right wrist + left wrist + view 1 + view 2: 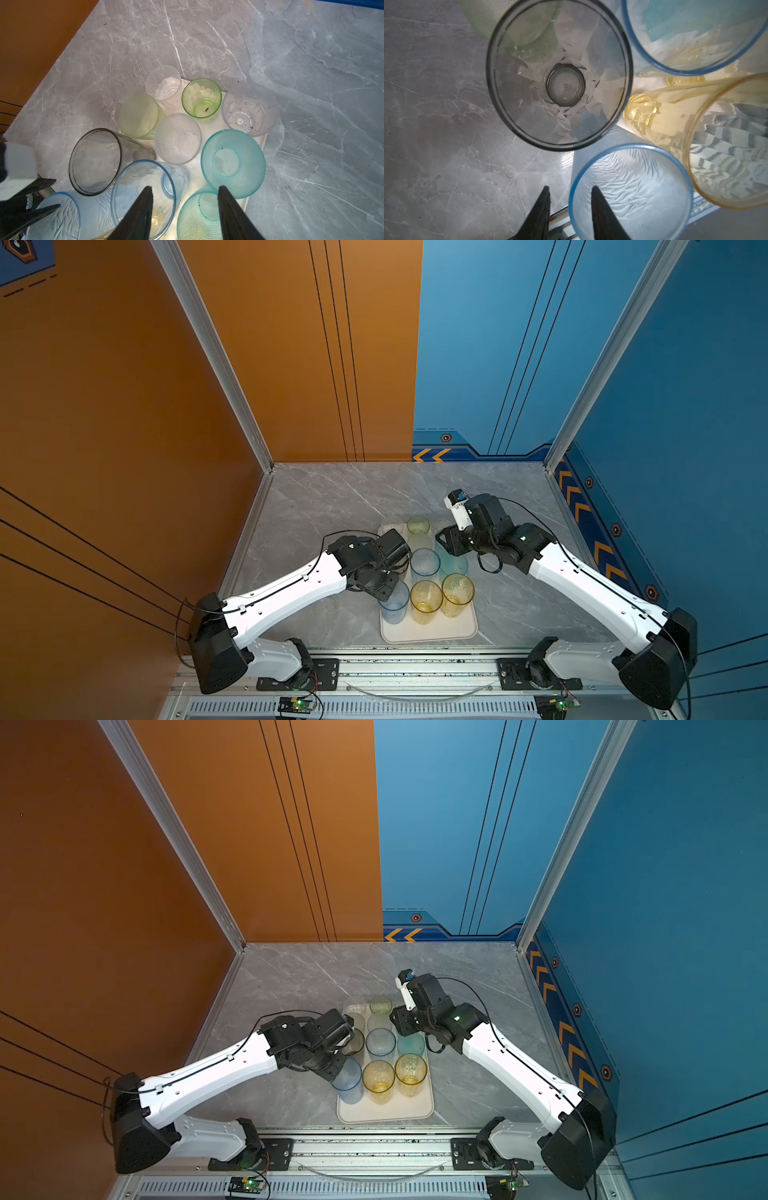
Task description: Place the glasses into the tray
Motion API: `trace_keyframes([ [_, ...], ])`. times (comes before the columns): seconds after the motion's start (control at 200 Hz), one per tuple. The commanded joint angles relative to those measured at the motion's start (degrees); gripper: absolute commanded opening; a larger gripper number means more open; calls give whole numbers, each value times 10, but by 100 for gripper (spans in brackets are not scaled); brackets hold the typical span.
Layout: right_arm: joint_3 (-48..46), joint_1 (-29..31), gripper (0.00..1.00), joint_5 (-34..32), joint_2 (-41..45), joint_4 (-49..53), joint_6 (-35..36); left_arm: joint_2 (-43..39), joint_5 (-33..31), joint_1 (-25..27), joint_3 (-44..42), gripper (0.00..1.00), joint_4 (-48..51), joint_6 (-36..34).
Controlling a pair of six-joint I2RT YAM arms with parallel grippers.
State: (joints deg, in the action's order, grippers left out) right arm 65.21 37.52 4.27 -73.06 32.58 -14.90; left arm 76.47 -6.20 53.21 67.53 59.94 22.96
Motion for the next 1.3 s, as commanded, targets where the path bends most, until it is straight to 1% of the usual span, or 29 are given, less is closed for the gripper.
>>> trace_keyframes([
  [0.0, 19, 4, 50, -16, -9, 18, -2, -15, -17, -8, 1, 35, 8, -11],
  [0.145, 24, 3, 50, -22, -19, 17, -1, -31, -20, -33, -2, 35, -10, -28],
  [0.3, 31, 2, 51, -27, -29, 15, 0, -55, -15, -74, -13, 35, -52, -48],
  [0.501, 34, -2, 53, -30, -43, 9, 0, -113, -18, -131, -46, 35, -147, -83],
  [0.576, 40, -4, 54, -30, -50, 9, -1, -141, -29, -151, -60, 37, -189, -96],
  [0.646, 43, -4, 54, -29, -55, 9, 0, -163, -38, -175, -69, 38, -226, -111],
  [0.746, 45, -7, 54, -28, -60, 8, 0, -188, -43, -216, -81, 43, -283, -128],
  [0.761, 45, -8, 54, -28, -60, 8, 0, -190, -44, -222, -98, 44, -291, -129],
  [0.801, 43, -9, 55, -29, -59, 7, 0, -197, -44, -239, -109, 46, -313, -134],
  [0.936, 32, -19, 57, -31, -49, 4, 0, -201, -50, -304, -141, 51, -383, -147],
  [1.032, 16, -33, 58, -31, -30, -1, 2, -200, -53, -356, -177, 52, -447, -158],
  [1.072, 10, -40, 59, -32, -19, -3, 2, -199, -58, -380, -203, 59, -484, -159],
  [1.097, 4, -45, 60, -34, -11, -5, 3, -197, -65, -393, -220, 64, -523, -157],
  [1.112, 0, -47, 60, -36, -7, -7, 3, -197, -69, -401, -231, 67, -538, -154],
  [1.122, -2, -50, 61, -37, -3, -9, 3, -196, -70, -406, -238, 72, -549, -152],
  [1.142, -7, -53, 61, -40, 2, -11, 4, -195, -72, -417, -252, 78, -569, -148],
  [1.212, -28, -68, 63, -45, 27, -23, 7, -195, -76, -447, -307, 80, -648, -146],
  [1.257, -44, -80, 64, -45, 40, -31, 7, -194, -93, -459, -351, 85, -711, -146],
  [1.272, -48, -84, 64, -45, 44, -34, 7, -194, -98, -463, -365, 92, -736, -149],
  [1.297, -55, -91, 65, -44, 51, -38, 7, -191, -109, -466, -390, 100, -775, -156],
])
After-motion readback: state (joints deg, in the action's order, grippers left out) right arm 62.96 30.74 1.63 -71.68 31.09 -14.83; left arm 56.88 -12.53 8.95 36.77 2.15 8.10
